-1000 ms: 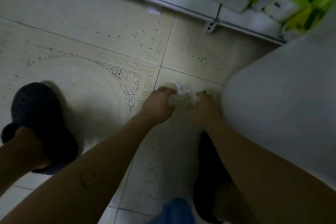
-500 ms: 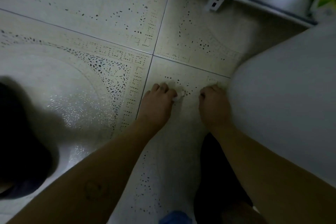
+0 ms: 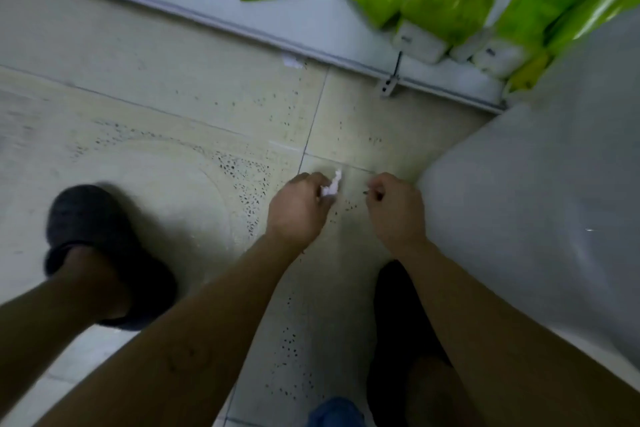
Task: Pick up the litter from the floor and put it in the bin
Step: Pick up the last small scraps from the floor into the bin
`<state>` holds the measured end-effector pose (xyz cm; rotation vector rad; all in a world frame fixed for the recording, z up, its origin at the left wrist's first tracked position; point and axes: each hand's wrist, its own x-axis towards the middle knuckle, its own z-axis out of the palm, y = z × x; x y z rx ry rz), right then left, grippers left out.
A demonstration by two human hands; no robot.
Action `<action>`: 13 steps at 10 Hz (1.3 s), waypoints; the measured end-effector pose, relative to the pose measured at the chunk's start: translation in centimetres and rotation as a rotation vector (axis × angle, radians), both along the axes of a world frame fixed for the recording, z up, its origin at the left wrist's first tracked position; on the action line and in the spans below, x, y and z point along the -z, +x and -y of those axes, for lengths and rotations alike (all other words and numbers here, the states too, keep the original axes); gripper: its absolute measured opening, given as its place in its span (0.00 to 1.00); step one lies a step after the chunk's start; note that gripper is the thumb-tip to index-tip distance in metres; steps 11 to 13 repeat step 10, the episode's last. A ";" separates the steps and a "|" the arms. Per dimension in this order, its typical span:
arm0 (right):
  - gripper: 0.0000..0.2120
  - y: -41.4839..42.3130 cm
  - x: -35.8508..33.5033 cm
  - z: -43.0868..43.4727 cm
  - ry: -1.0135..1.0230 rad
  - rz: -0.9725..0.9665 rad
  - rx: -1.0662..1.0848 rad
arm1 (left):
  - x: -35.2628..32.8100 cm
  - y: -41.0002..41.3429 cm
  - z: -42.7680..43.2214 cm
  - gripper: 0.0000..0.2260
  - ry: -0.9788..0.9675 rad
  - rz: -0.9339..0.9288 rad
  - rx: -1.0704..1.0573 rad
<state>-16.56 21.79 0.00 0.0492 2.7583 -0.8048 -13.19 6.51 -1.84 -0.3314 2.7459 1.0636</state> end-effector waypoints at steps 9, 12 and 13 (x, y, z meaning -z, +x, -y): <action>0.25 9.3 -36.9 -21.2 0.303 -0.139 0.173 | -34.6 1.8 -18.8 0.30 -0.163 -0.186 0.450; 0.28 10.5 -40.7 -20.0 0.293 -0.240 0.134 | -39.6 3.7 -17.6 0.28 -0.187 -0.344 0.440; 0.28 10.5 -40.7 -20.0 0.293 -0.240 0.134 | -39.6 3.7 -17.6 0.28 -0.187 -0.344 0.440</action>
